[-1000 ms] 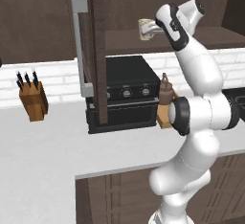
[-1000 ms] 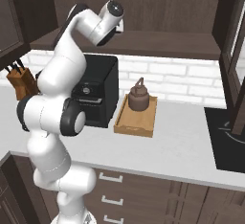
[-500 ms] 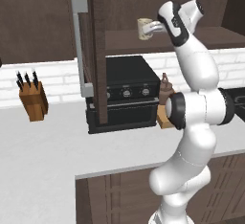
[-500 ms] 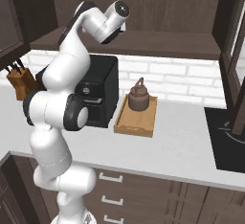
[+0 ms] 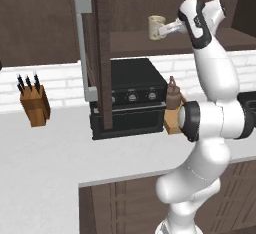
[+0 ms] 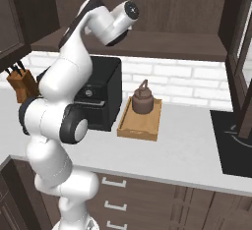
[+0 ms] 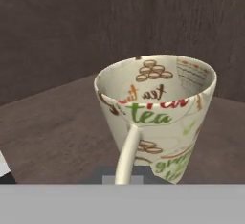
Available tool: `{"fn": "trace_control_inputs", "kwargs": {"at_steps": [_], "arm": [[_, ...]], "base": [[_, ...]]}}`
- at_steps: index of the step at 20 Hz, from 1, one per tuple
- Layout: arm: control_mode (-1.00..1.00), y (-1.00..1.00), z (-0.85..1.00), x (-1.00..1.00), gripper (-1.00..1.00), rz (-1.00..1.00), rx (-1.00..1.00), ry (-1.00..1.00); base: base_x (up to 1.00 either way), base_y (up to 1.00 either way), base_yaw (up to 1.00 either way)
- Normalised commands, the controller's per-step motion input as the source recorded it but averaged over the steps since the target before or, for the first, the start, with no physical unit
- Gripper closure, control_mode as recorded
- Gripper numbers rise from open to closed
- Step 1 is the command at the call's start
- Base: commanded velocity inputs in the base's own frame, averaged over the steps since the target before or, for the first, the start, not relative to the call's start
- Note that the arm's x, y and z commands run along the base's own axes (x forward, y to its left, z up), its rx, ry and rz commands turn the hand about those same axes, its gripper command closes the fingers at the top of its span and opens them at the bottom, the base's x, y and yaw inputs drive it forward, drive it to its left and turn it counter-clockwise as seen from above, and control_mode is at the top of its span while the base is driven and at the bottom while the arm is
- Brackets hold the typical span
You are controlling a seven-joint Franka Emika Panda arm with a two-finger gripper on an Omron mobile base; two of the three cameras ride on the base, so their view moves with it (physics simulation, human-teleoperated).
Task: Pick the kettle from the counter and place it on the tray. Then pick the mug from the cabinet and place it on the tray. Then close the cabinet doors.
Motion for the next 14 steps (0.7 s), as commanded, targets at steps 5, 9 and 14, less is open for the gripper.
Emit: {"fn": "trace_control_inputs", "kwargs": {"at_steps": [5,9,14], "arm": [[-1.0,-0.06,0.15,-1.0,1.0,0.02,-0.06,-0.1],[-1.0,-0.2,0.04,-1.0,1.0,0.03,-0.1,0.0],[-1.0,-0.64,-0.12,-1.0,1.0,0.0,-0.01,0.01]], "base": [[0.0,0.0,0.0],[0.0,0.0,0.0],[0.0,0.0,0.0]]}}
